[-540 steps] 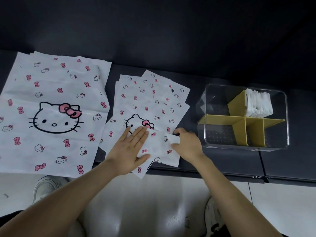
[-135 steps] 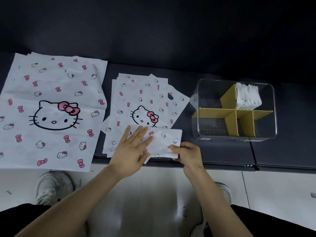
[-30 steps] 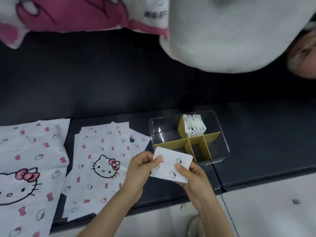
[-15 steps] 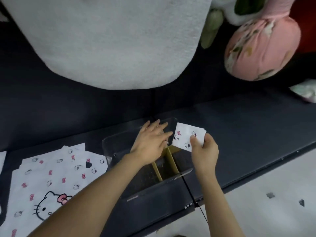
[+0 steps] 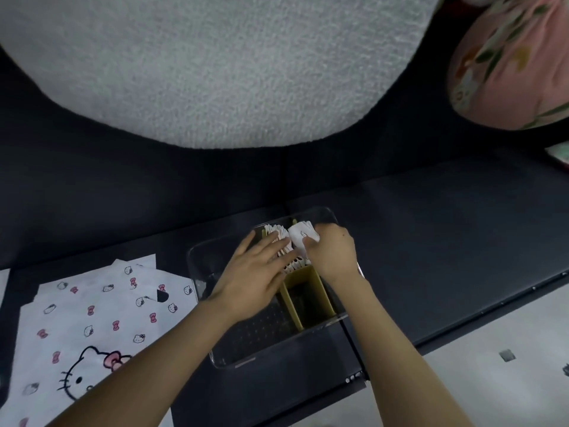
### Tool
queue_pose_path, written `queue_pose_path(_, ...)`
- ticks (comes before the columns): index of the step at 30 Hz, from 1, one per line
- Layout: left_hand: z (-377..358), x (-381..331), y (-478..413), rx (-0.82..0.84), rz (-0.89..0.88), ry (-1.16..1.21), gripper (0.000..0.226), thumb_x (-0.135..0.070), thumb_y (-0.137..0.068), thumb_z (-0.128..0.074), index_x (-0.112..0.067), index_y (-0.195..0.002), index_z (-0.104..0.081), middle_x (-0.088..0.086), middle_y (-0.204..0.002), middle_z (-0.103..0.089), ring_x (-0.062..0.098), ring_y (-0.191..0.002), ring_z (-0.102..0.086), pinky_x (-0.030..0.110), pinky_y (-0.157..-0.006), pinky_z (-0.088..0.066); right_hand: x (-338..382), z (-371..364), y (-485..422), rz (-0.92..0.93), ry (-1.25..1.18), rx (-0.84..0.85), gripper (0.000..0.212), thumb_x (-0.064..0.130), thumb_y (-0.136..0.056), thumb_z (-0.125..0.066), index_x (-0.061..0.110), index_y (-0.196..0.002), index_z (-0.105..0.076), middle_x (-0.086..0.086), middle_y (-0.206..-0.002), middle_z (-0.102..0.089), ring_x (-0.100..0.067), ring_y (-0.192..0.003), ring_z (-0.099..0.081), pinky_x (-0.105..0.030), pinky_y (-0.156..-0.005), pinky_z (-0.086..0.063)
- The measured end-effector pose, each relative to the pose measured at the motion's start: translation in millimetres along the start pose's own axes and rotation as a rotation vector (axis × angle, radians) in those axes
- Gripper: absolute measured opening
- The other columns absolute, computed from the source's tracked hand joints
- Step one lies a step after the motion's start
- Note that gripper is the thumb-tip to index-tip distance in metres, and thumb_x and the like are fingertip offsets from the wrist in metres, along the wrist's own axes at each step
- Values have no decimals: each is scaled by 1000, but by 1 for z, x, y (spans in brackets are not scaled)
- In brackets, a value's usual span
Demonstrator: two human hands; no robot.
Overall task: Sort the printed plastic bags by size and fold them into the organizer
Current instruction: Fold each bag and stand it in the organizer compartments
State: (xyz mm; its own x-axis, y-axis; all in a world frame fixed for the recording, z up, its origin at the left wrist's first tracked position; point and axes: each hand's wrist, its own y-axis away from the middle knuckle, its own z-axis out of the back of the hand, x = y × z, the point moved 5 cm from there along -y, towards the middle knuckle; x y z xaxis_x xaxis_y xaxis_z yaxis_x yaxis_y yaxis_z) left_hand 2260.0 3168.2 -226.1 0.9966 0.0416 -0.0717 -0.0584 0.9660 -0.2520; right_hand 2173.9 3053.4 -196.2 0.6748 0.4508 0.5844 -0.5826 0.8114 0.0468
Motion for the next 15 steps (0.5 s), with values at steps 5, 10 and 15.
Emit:
queue_pose_path(5, -5, 2, 1, 5, -3, 9, 43, -33, -90, -40, -26, -130, -53, 4, -137, -54, 24, -131, -46, 52, -109, -25, 0, 0, -8, -34, -57, 9, 32, 22, -87, -59, 20, -64, -37, 6, -59, -40, -14, -56, -42, -25, -50, -29)
queue_pose_path(10, -6, 6, 4, -17, -55, -36, 46, -34, -90, -37, -30, -136, -36, 3, -137, -54, 23, -130, -46, 49, -113, -24, 3, 11, -1, 25, 17, -160, 50, 16, -89, -60, 19, -49, -31, 5, -47, -32, -8, -43, -27, -21, -45, -19)
queue_pose_path(15, -5, 10, 8, 5, -53, -87, 47, -33, -89, -36, -25, -132, -52, 2, -138, -53, 24, -131, -46, 52, -112, -25, 19, -3, -24, 90, 218, 89, 46, 20, -89, -59, 15, -49, -35, 3, -51, -33, -9, -46, -29, -21, -43, -22)
